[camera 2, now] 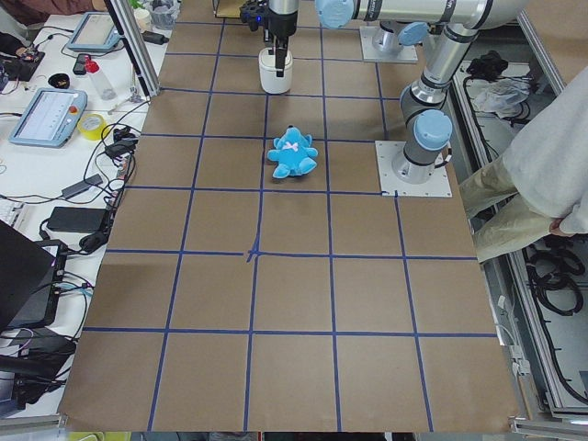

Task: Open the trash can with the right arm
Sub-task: 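Lower the right gripper onto the lid's edge farthest from the robot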

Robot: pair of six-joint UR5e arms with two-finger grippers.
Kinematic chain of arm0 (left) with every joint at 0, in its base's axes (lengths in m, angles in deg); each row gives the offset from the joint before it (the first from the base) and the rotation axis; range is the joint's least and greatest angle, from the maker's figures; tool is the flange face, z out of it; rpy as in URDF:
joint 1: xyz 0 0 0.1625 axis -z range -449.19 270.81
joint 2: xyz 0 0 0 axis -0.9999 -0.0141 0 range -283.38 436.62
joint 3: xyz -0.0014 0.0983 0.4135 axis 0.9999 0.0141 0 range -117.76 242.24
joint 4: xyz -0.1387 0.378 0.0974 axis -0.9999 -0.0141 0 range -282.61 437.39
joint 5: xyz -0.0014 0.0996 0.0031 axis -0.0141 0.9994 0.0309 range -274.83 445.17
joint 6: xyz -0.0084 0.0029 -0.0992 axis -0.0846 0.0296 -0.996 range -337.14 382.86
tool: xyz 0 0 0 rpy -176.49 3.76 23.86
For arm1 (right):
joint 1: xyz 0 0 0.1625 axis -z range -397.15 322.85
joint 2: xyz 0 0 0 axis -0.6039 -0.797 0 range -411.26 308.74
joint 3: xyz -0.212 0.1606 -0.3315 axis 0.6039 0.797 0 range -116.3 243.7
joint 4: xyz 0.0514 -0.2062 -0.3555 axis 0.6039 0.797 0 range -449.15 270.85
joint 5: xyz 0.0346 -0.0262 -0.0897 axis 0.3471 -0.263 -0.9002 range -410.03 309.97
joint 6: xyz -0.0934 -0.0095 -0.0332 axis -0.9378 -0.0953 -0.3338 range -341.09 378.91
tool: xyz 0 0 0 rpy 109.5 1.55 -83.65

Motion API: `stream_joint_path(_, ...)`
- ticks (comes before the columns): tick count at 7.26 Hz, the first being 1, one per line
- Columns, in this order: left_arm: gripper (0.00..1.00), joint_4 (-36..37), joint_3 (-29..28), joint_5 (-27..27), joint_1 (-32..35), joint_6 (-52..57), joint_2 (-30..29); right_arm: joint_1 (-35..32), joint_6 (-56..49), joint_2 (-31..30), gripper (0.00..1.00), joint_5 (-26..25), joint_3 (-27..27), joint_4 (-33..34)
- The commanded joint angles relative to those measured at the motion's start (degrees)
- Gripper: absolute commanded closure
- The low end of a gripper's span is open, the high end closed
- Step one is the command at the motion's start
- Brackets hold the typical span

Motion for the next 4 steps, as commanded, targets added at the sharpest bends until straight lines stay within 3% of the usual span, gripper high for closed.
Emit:
stream_joint_path(1,0.00,0.00,0.00,0.00,-0.04,0.00,0.00,0.00,0.19,-0.36,1.00,0.36,-0.16,-0.40)
stream_joint_path(4,0.00,0.00,0.00,0.00,0.05,0.00,0.00,0.00,-0.16,-0.45,1.00,0.36,-0.07,-0.93)
